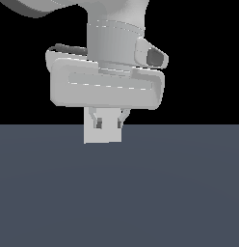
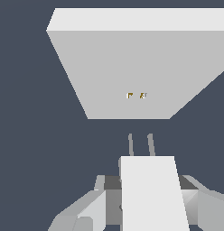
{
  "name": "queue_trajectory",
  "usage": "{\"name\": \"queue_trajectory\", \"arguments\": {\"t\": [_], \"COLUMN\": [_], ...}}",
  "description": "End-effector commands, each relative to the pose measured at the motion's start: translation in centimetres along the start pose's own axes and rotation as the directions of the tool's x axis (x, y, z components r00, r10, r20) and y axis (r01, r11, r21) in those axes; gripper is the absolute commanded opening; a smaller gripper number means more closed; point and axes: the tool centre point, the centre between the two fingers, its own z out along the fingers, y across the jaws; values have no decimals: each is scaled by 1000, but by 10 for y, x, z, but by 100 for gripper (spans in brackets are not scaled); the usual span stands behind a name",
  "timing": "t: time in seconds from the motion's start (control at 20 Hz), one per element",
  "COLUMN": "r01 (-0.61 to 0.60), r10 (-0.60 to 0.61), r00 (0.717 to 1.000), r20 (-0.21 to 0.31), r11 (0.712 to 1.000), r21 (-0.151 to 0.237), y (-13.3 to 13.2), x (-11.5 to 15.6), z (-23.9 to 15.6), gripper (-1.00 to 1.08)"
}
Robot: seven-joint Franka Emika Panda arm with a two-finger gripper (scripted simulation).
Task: Plug the charger into the wall socket.
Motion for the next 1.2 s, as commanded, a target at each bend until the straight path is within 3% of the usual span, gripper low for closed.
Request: {"name": "queue_trajectory", "arguments": {"t": [0.0,1.15], "r01": [0,-1], "r10": [0,1], "r00": [1000,1000], "r20": [0,1], "r11": [1000,1000], "r21": [0,-2], "y": [0,0], "x": [0,45], "z": [0,21], "gripper": [-100,-100]}}
